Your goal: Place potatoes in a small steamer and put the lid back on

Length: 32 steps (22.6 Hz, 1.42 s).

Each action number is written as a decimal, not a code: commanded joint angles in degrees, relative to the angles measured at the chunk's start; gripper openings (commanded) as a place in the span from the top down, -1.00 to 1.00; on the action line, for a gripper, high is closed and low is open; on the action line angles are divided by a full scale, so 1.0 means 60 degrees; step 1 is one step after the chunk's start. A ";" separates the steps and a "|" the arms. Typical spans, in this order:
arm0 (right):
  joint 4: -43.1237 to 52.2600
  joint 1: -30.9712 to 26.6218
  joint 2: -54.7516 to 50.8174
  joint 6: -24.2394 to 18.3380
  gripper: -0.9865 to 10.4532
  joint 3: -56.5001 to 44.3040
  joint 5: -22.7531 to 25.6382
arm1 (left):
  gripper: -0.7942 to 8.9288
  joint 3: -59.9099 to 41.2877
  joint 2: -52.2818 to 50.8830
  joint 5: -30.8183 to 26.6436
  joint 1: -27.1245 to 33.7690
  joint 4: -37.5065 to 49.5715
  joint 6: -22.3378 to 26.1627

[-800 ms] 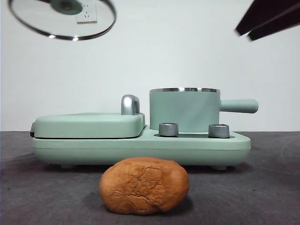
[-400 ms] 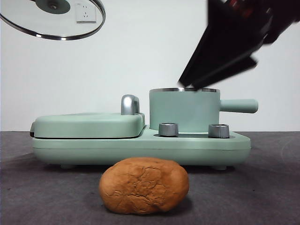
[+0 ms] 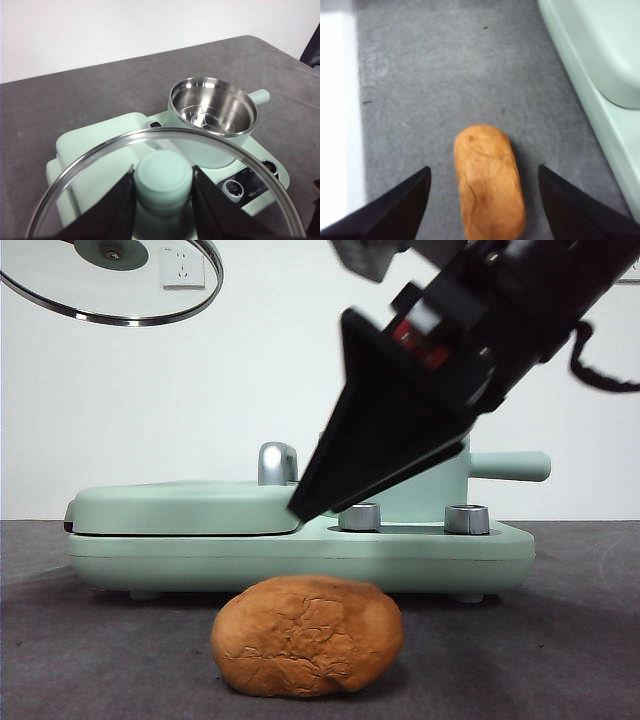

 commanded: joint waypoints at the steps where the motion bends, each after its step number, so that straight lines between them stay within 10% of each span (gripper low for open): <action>1: 0.0321 0.0208 0.0364 0.0080 0.23 0.0168 0.0069 | 0.80 0.0138 -0.0007 0.0015 -0.0022 0.0255 0.0178; 18: 0.0557 0.0259 0.1887 0.0051 0.23 0.0168 0.0069 | 0.81 0.0138 -0.0007 0.0018 -0.0022 0.0248 0.0291; 23: 0.0066 0.0259 0.1883 0.0106 0.55 0.0168 0.0215 | 0.80 0.0138 -0.0004 0.0015 -0.0022 0.0222 0.0313; 32: -0.1585 0.0036 -0.0707 0.2612 0.55 0.0532 0.0142 | 0.81 0.0138 -0.0004 0.0015 -0.0022 0.0189 0.0313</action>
